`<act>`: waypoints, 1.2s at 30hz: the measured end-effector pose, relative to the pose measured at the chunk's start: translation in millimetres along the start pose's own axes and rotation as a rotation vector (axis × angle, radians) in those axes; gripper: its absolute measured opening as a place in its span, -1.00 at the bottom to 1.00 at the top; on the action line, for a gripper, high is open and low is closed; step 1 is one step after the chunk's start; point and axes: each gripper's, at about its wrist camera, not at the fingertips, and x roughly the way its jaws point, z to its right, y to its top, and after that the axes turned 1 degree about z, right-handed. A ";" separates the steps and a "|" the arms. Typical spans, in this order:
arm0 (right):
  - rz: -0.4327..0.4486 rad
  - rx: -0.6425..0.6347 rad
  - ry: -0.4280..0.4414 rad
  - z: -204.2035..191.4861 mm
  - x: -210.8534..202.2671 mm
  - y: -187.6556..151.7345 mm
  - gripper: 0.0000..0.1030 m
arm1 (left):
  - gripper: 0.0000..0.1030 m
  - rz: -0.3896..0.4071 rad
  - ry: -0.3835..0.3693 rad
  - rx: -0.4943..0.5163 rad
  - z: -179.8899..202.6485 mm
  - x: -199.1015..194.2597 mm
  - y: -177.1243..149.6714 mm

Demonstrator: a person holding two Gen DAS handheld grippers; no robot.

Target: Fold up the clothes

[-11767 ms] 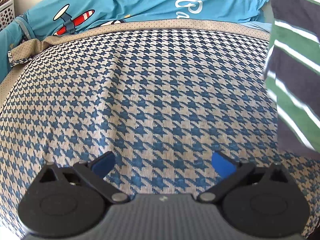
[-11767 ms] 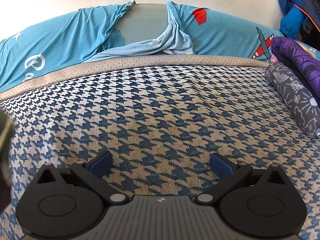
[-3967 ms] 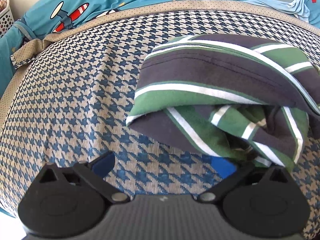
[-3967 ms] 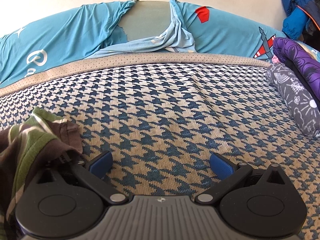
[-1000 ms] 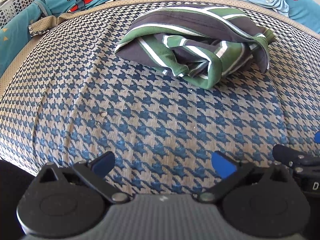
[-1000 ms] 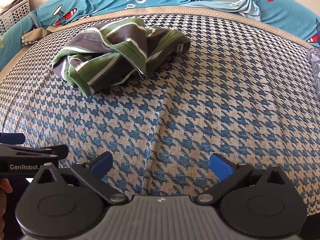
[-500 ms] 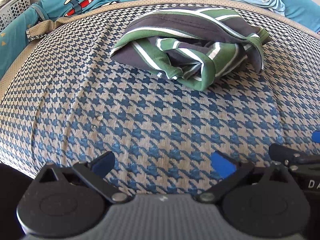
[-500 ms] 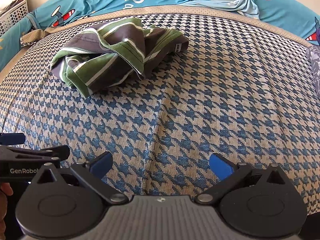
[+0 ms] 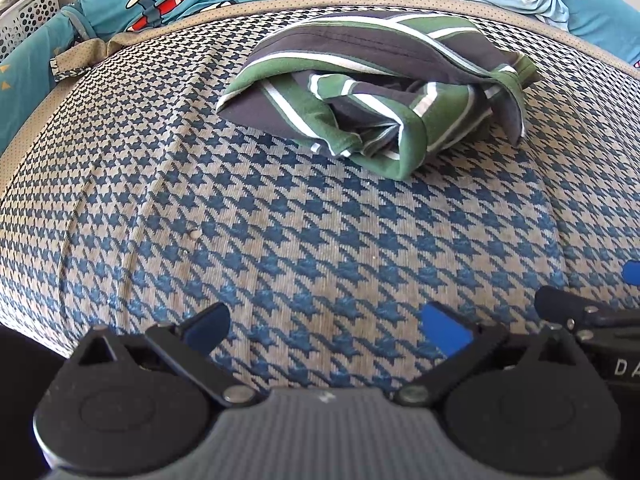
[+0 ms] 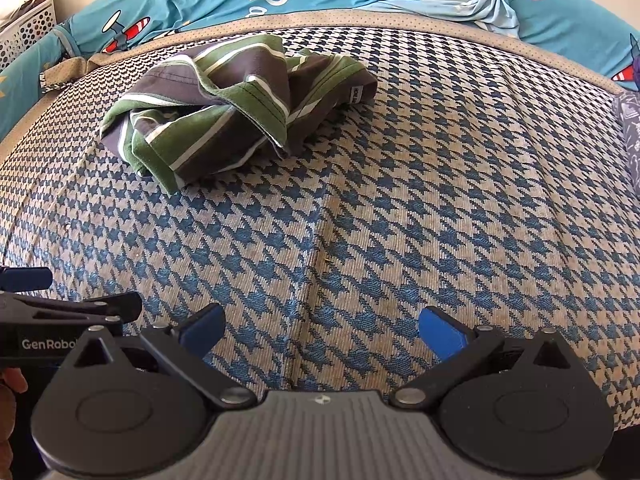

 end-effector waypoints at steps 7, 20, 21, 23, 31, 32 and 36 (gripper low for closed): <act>-0.001 -0.001 -0.001 0.0 0.2 -0.3 1.00 | 1.00 -0.003 0.000 -0.002 2.4 -2.2 -1.8; -0.002 -0.003 -0.001 -0.8 0.6 0.1 1.00 | 1.00 -0.006 0.003 -0.002 6.6 -6.7 -5.1; -0.003 -0.003 -0.001 -0.8 0.7 0.1 1.00 | 1.00 -0.006 0.003 -0.001 6.8 -7.4 -5.9; -0.003 -0.004 -0.002 -0.8 0.7 0.1 1.00 | 1.00 -0.007 0.004 -0.004 8.3 -7.1 -6.0; -0.005 -0.004 -0.002 -0.3 0.4 0.1 1.00 | 1.00 -0.009 0.009 -0.015 8.2 -7.5 -4.4; -0.005 -0.004 -0.002 -0.3 0.4 0.2 1.00 | 1.00 -0.009 0.011 -0.017 9.3 -7.1 -3.4; -0.005 -0.005 -0.002 -0.6 0.4 0.3 1.00 | 1.00 -0.009 0.011 -0.015 9.6 -6.6 -4.4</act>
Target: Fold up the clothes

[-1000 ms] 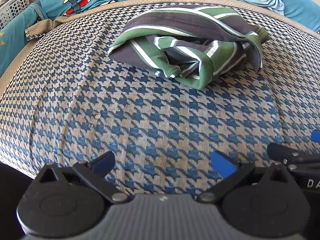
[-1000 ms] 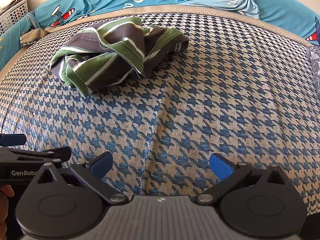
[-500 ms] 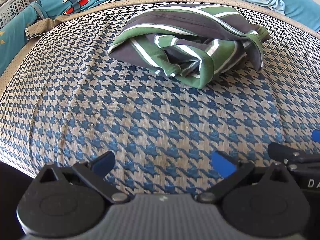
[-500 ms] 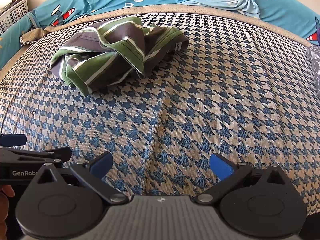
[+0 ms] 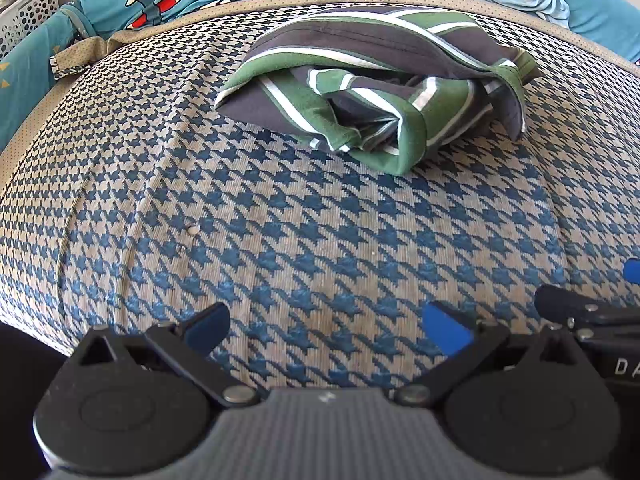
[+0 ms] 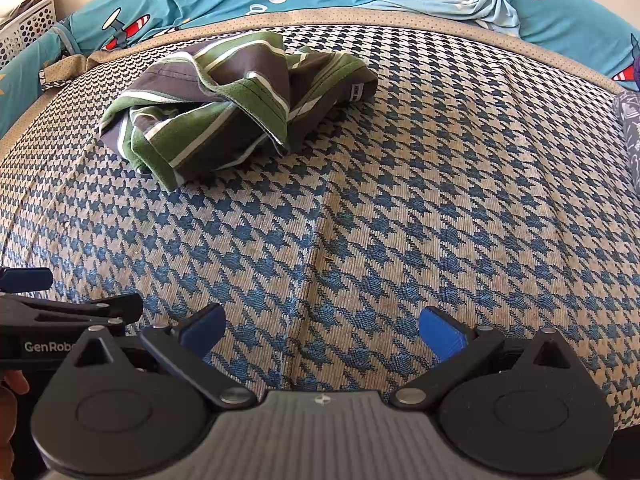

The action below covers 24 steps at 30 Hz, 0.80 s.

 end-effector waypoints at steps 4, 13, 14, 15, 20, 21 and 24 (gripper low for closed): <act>0.000 0.001 0.000 0.0 0.4 -0.3 1.00 | 1.00 0.000 0.000 0.002 -0.5 -0.1 -1.2; -0.001 0.001 0.000 0.0 0.3 -0.1 1.00 | 1.00 -0.001 0.000 -0.001 -4.6 1.9 1.0; -0.001 0.001 0.000 0.0 0.3 -0.2 1.00 | 1.00 -0.001 0.000 -0.001 -5.6 2.8 1.9; -0.001 0.001 0.000 0.0 0.3 -0.2 1.00 | 1.00 -0.002 0.001 -0.002 -5.6 3.9 3.0; -0.001 0.001 -0.001 0.0 0.3 -0.4 1.00 | 1.00 -0.001 0.006 -0.007 -6.2 6.3 7.5; -0.001 0.001 -0.001 0.0 0.3 -0.4 1.00 | 1.00 -0.002 0.007 -0.010 -4.9 6.8 8.7; -0.003 0.001 -0.001 0.2 0.2 0.0 1.00 | 1.00 -0.003 0.009 -0.013 -4.2 7.8 10.0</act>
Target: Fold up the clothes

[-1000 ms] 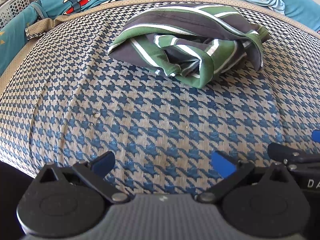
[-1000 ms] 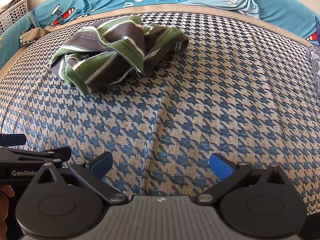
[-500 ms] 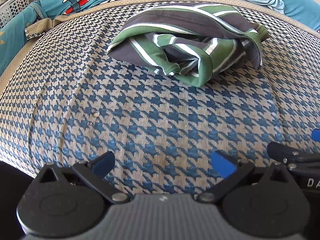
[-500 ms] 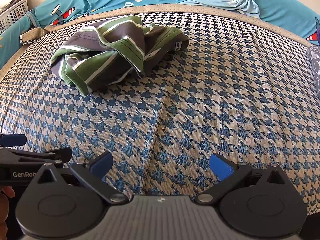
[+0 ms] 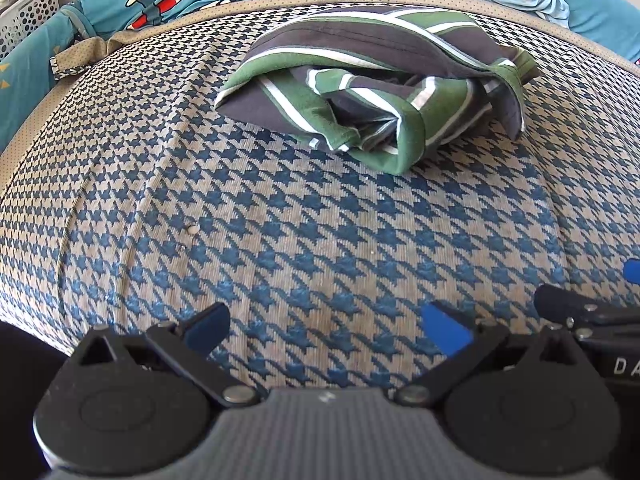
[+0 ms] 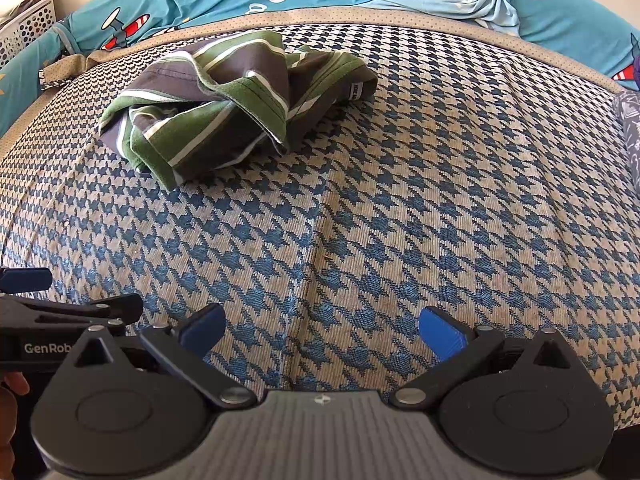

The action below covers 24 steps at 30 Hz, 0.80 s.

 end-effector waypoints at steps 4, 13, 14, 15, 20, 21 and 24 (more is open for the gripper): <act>-0.001 0.000 0.000 0.2 0.3 -0.3 1.00 | 1.00 -0.002 0.003 -0.003 -0.8 1.4 0.9; -0.005 -0.001 -0.001 0.6 1.0 0.7 1.00 | 1.00 -0.006 0.007 -0.008 -0.4 2.7 3.5; -0.005 -0.001 -0.001 0.7 1.3 0.9 1.00 | 1.00 -0.007 0.006 -0.008 -0.4 3.1 3.5; -0.006 -0.001 -0.001 0.6 1.6 1.1 1.00 | 1.00 -0.009 0.006 -0.008 -1.0 4.1 3.9; -0.012 -0.003 -0.003 0.0 3.9 2.0 1.00 | 1.00 -0.021 0.003 -0.007 -2.9 9.8 4.4; -0.014 -0.002 -0.003 0.1 4.5 2.1 1.00 | 1.00 -0.023 0.004 -0.006 -3.2 10.6 4.6; -0.019 0.003 0.002 0.9 6.0 3.0 1.00 | 1.00 -0.027 0.006 0.000 -3.1 13.0 6.0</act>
